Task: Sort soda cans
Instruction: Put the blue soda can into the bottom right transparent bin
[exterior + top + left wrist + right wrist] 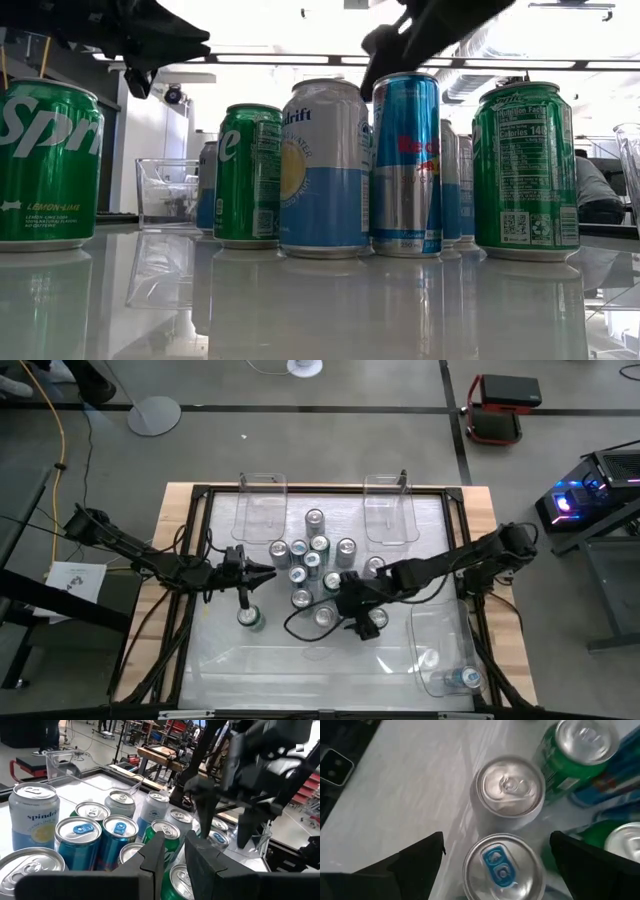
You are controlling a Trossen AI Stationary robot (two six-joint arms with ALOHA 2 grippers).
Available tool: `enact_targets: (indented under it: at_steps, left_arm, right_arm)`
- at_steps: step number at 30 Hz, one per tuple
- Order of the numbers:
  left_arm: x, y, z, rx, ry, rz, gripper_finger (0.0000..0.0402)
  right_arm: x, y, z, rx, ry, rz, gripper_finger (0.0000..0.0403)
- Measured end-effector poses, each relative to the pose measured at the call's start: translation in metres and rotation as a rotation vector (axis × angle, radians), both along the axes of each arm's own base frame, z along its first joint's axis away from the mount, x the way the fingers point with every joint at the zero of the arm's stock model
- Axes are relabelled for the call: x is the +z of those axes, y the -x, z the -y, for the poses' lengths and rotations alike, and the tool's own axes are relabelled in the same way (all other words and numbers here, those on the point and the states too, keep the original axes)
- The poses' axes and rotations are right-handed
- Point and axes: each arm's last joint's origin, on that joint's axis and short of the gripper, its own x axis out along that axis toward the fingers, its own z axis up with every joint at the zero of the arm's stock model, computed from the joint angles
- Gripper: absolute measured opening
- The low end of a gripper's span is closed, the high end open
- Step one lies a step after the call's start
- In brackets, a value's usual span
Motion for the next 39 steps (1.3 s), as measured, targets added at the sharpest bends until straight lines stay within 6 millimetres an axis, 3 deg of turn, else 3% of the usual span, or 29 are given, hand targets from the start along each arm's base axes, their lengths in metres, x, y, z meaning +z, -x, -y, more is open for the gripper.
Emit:
enact_targets:
  at_steps: [12, 30, 39]
  left_arm:
    - [0.001, 0.000, 0.000, 0.001, -0.016, 0.004, 0.0065]
    - [0.001, 0.000, 0.000, -0.001, -0.024, 0.003, 0.0065]
    - [0.001, 0.000, 0.000, -0.002, -0.023, 0.003, 0.0065]
  right_arm:
    - [-0.011, 0.005, -0.013, -0.119, 0.047, -0.069, 0.0350]
    - [-0.011, 0.005, -0.013, -0.193, 0.026, -0.066, 0.0241]
    - [-0.006, 0.006, -0.013, -0.196, 0.035, -0.069, 0.0233]
